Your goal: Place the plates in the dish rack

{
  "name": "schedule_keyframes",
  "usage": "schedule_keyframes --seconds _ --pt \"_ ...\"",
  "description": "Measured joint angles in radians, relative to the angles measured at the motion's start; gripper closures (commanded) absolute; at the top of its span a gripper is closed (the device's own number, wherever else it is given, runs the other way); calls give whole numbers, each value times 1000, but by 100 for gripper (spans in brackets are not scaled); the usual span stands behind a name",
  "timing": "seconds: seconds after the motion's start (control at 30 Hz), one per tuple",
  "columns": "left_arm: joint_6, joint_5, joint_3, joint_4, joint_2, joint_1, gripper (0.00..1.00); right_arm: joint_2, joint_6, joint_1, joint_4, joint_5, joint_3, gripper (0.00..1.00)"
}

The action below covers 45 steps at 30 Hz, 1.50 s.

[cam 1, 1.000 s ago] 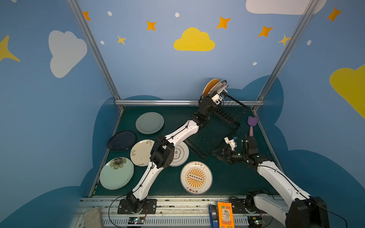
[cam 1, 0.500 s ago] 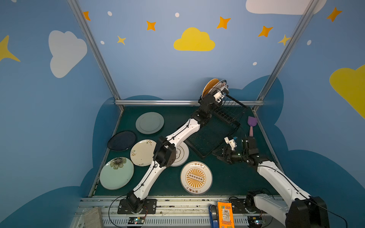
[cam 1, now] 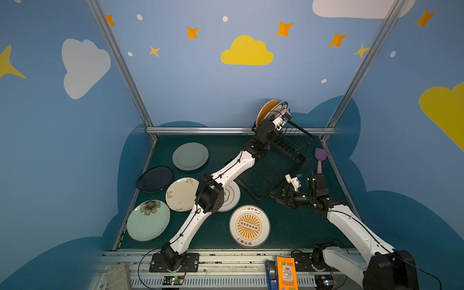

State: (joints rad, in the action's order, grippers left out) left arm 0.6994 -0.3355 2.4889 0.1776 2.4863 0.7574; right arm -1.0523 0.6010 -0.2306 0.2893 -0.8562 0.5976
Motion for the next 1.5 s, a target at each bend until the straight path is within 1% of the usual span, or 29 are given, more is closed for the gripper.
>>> schedule_keyframes --seconds 0.37,0.83,0.97,1.07,1.13,1.2,1.23,1.37,1.5 --pt "3 -8 19 -40 -26 26 68 46 0 0 10 3 0 13" --pt "-18 -14 36 -146 -198 94 68 100 0 1 25 34 -2 13" --pt "-72 -31 36 -232 -248 114 68 106 -7 1 28 53 -17 13" --pt "-183 -35 23 -354 -305 129 66 101 -4 0 10 60 -74 13" --pt "-282 -25 -27 -436 -373 136 62 94 -1 -3 6 68 -116 13" --pt "-389 5 -138 -502 -481 138 55 90 0 -8 7 82 -148 13" --pt "-436 21 -206 -518 -540 137 54 90 0 -10 7 89 -157 13" --pt "-659 124 -565 -534 -825 101 43 63 5 -25 -10 107 -181 14" --pt "-856 251 -882 -526 -1071 7 32 9 13 -69 -29 126 -196 14"
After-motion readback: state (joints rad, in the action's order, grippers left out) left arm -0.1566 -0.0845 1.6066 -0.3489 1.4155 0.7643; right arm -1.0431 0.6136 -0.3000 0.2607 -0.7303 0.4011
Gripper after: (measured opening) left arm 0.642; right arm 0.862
